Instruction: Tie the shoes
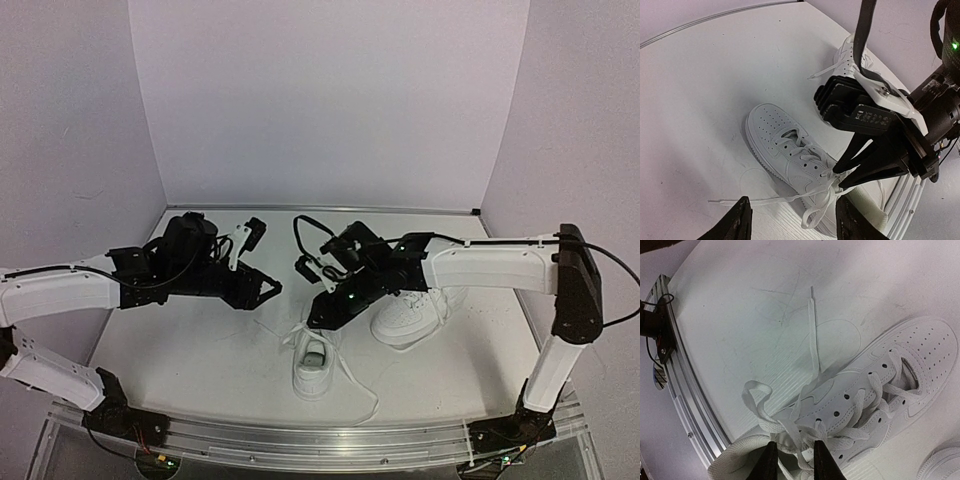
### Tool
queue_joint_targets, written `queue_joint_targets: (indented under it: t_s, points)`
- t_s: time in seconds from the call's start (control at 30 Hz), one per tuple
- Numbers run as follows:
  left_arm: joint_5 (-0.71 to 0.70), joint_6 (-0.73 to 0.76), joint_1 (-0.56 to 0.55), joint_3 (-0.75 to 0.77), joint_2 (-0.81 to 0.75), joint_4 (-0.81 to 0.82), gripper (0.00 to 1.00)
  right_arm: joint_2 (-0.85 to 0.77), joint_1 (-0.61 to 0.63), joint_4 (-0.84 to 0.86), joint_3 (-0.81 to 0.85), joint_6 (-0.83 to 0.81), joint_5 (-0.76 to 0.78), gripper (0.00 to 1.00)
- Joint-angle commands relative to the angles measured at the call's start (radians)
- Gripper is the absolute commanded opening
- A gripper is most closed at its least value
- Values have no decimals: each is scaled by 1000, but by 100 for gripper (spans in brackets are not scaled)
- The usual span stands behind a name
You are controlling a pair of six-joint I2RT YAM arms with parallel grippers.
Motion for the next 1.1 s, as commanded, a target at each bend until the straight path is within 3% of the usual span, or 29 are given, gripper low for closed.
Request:
queue_joint_targets:
  t_s: [0.0, 0.1, 0.23, 0.5, 0.9, 1.07]
  points:
    - [31, -8, 14, 5, 5, 50, 55, 0, 4, -10, 46, -20, 7, 15]
    - [43, -8, 18, 9, 24, 54, 54, -13, 4, -11, 45, -22, 12, 12]
    - [51, -9, 25, 18, 42, 59, 52, -16, 5, -19, 43, -25, 23, 0]
    - [106, -8, 59, 44, 79, 65, 52, -71, 4, -25, 19, -24, 47, 0]
    - [367, 74, 71, 64, 167, 181, 45, -128, 4, -15, -35, -25, 75, 0]
    - [354, 115, 70, 63, 191, 175, 41, -126, 4, -7, -45, -18, 62, 0]
